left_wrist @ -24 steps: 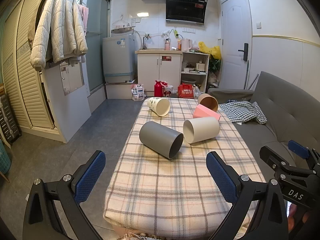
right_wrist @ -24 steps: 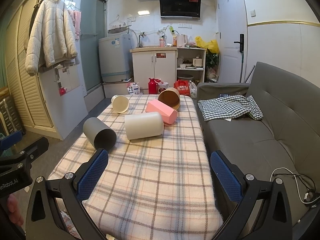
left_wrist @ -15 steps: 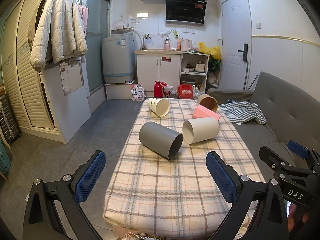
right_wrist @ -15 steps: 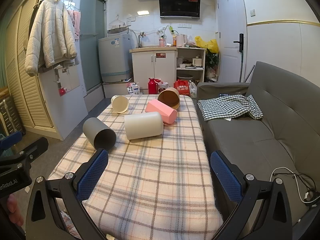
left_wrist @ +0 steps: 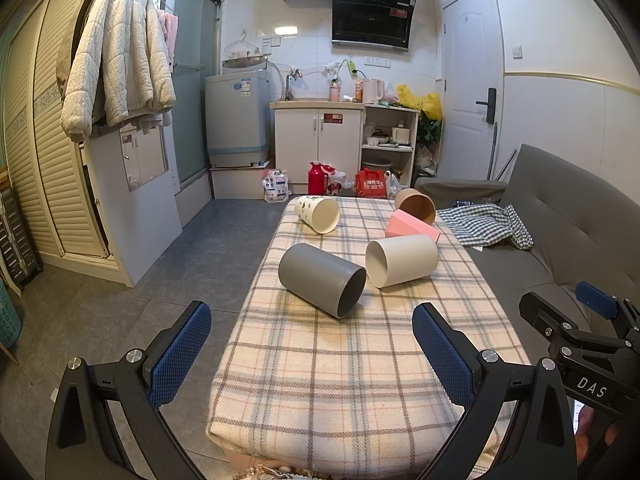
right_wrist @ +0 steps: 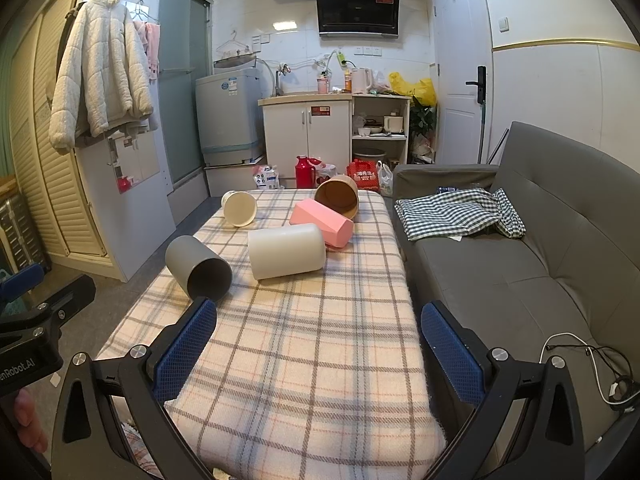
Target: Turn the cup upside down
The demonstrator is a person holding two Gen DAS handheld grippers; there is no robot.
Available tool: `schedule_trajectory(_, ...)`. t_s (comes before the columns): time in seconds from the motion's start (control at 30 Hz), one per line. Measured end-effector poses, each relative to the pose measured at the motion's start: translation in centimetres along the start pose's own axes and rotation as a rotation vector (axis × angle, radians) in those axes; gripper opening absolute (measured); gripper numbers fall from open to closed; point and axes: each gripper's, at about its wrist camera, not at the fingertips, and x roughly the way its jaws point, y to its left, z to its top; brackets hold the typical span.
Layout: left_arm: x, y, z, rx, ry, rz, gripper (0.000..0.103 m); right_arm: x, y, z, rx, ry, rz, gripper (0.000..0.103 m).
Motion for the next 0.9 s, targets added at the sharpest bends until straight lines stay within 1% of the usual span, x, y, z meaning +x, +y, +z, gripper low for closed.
schedule_trajectory(0.57,0.0,0.1,0.1,-0.001,0.0,0.001,0.103,0.2,0.0,-0.1,0.0,0.007,0.007,0.103)
schedule_trajectory(0.73,0.6,0.2,0.0,-0.008,0.018,-0.007,0.103,0.5,0.4,0.2,-0.016,0.029,0.016,0.103)
schedule_trajectory(0.8,1.0,0.4,0.3,-0.015,0.021,-0.012,0.103,0.7,0.5,0.7,-0.024,0.051,0.022,0.103)
schedule_trajectory(0.9,1.8,0.9,1.1,-0.022,0.03,-0.019,0.103,1.0,1.1,1.5,-0.05,0.061,0.011,0.103)
